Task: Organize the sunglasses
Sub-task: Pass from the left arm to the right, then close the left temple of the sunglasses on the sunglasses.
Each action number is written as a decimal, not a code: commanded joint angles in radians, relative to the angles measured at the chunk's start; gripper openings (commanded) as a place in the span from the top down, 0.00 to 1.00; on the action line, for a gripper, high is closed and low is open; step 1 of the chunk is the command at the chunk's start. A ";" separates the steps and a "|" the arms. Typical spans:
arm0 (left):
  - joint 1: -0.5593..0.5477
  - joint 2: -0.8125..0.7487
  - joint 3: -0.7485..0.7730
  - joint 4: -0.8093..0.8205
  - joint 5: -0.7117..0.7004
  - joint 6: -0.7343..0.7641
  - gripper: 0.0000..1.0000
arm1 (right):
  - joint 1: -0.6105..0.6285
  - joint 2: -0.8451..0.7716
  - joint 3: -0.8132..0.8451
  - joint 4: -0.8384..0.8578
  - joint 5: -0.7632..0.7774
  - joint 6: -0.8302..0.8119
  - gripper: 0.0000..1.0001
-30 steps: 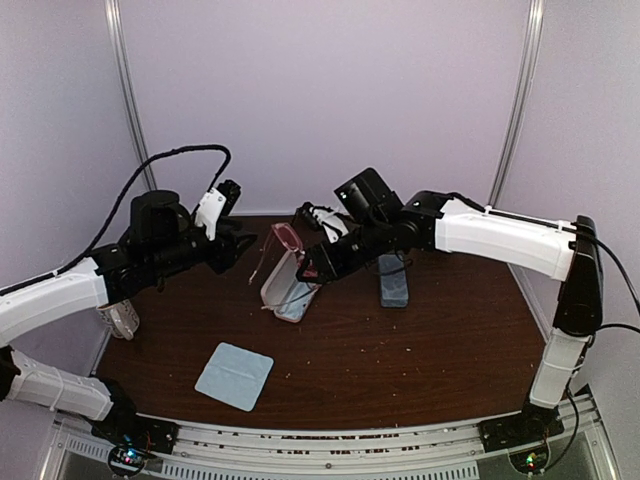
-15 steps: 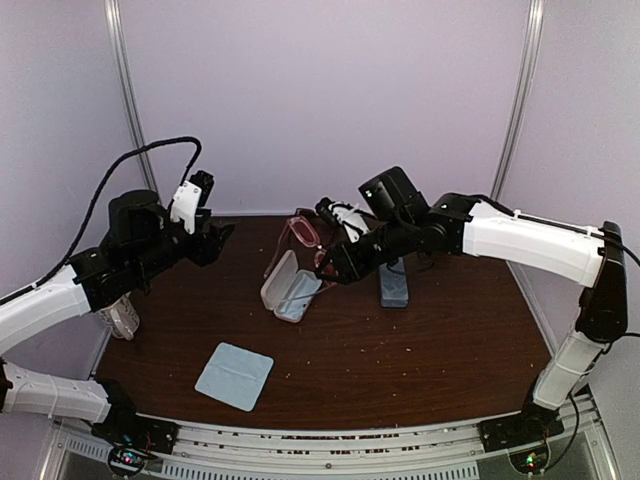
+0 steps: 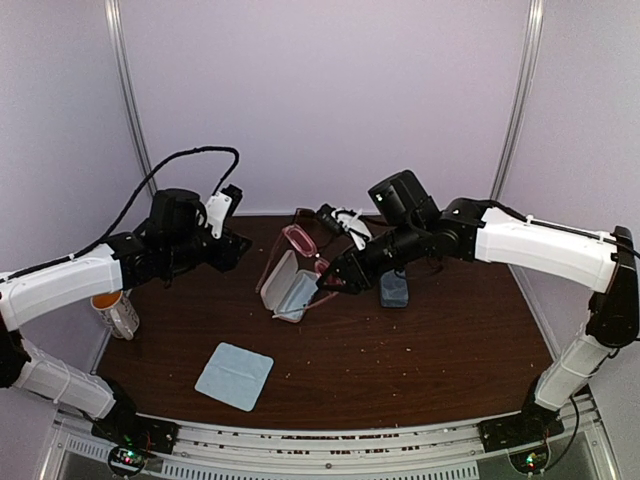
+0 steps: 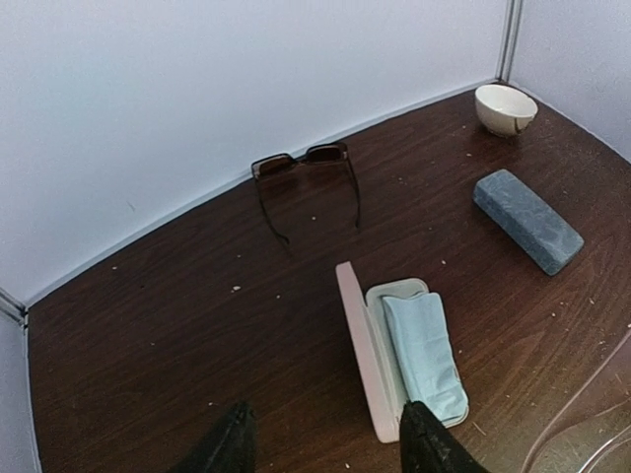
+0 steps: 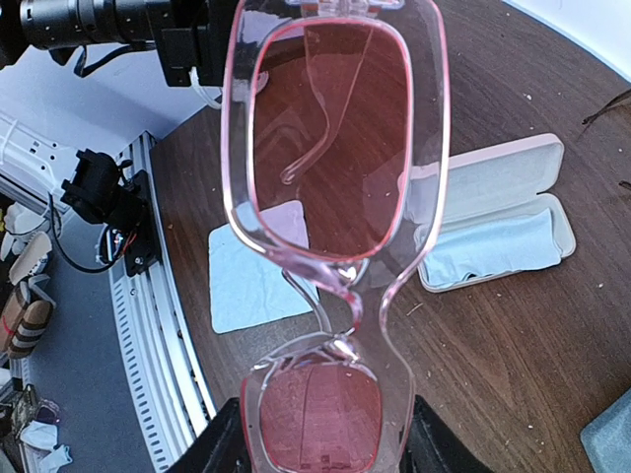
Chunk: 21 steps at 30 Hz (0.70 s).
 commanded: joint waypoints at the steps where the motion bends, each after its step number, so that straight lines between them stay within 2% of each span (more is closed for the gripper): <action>1: 0.003 0.032 0.054 0.034 0.145 -0.033 0.48 | -0.004 -0.035 -0.011 0.050 -0.060 -0.010 0.58; 12: 0.002 0.061 0.058 0.113 0.376 -0.059 0.55 | 0.006 0.012 0.009 0.065 -0.088 0.000 0.58; 21: 0.003 0.064 0.045 0.146 0.446 -0.074 0.61 | 0.008 0.036 0.028 0.078 -0.099 0.010 0.58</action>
